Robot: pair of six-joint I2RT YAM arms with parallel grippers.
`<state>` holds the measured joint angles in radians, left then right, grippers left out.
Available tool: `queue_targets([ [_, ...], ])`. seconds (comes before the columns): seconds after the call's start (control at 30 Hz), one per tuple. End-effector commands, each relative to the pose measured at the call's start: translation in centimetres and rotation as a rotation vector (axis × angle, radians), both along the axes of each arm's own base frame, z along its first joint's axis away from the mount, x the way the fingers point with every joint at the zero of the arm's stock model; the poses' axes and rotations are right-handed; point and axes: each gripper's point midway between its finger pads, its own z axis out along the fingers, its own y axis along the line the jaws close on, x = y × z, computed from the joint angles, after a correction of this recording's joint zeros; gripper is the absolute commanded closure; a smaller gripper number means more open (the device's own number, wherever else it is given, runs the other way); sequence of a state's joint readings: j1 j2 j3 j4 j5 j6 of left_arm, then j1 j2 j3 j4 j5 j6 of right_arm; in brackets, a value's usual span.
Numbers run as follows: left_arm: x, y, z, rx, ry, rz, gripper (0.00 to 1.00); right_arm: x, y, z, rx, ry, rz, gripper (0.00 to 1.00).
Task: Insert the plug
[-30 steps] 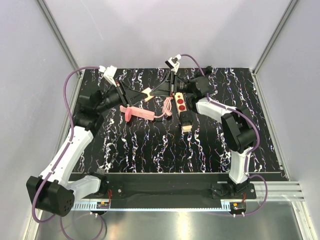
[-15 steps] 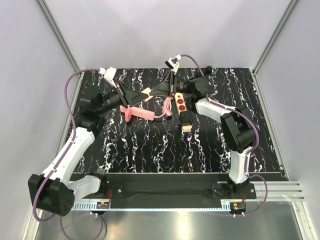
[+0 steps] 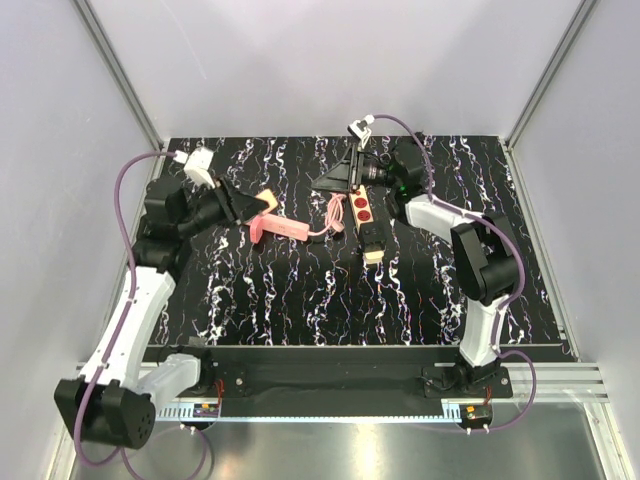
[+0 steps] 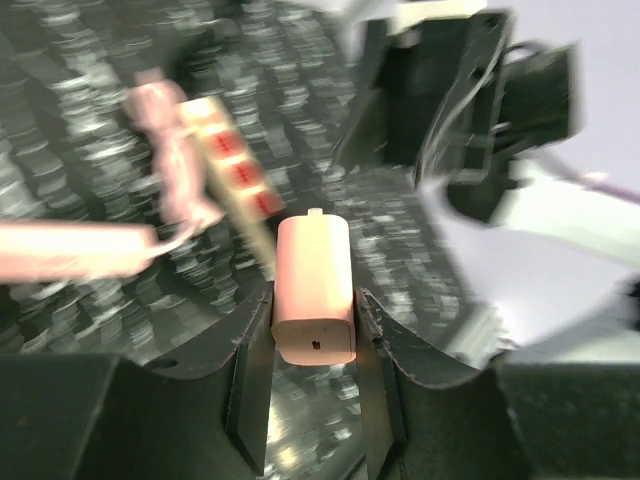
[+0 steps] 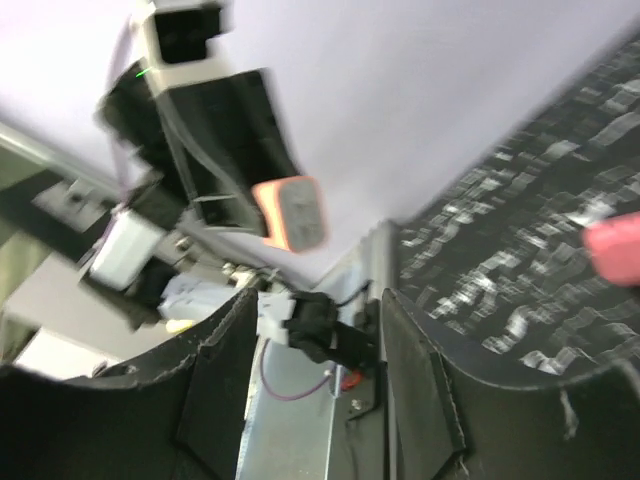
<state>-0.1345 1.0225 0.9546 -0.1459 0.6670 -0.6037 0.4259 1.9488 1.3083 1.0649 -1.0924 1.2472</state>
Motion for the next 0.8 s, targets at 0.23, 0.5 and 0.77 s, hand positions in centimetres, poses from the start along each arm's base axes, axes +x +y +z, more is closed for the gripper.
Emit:
queue_targets([
  [0.23, -0.2, 6.5, -8.7, 0.432, 0.153, 0.204, 1.00, 5.5, -3.2, -13.1, -0.749, -0.184, -0.322, 0.48],
  [0.5, 0.5, 7.9, -10.7, 0.524, 0.185, 0.237, 1.00, 4.0, -1.2, -19.4, -0.982, -0.440, -0.106, 0.38],
  [0.77, 1.2, 7.9, -10.8, 0.578, 0.184, 0.232, 1.00, 5.1, 2.9, -22.1, -0.979, -0.470, -0.047, 0.38],
])
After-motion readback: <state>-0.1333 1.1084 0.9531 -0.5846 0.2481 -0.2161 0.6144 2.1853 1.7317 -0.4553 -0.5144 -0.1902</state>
